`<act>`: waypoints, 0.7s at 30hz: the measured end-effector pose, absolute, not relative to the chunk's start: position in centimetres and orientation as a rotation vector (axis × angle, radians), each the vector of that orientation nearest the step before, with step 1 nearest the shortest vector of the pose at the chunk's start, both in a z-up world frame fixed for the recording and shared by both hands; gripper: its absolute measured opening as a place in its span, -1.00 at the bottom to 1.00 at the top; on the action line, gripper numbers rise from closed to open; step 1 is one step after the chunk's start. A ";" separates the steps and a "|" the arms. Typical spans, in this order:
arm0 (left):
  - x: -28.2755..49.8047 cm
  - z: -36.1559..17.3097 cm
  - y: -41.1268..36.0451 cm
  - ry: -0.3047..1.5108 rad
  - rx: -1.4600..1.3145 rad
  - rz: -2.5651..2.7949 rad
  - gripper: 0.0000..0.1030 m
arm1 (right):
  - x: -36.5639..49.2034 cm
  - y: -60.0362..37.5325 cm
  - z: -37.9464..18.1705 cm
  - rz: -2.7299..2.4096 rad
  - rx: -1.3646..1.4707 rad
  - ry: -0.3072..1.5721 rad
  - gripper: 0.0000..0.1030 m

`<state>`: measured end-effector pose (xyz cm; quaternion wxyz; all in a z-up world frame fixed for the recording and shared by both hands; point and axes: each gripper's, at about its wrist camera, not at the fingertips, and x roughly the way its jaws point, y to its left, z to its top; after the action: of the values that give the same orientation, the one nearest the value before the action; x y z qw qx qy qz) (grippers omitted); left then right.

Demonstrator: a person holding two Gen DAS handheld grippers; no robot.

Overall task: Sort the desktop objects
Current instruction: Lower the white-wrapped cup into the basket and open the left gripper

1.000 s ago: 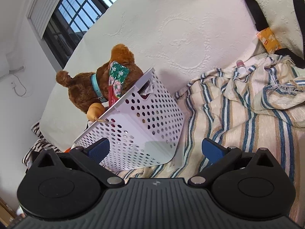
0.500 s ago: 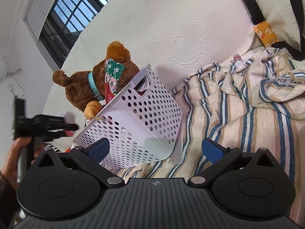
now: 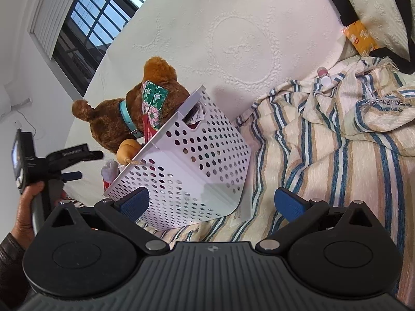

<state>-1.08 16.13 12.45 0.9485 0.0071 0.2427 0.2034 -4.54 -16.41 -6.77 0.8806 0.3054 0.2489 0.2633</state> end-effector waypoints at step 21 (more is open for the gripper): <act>-9.6 10.0 7.6 0.286 0.006 0.214 1.00 | -3.3 -20.2 -5.5 0.319 0.621 0.463 0.98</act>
<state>-9.55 7.59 10.03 0.9841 0.0030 0.1422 0.1065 -3.32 -20.15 -5.52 0.9135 0.3014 0.2249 0.1550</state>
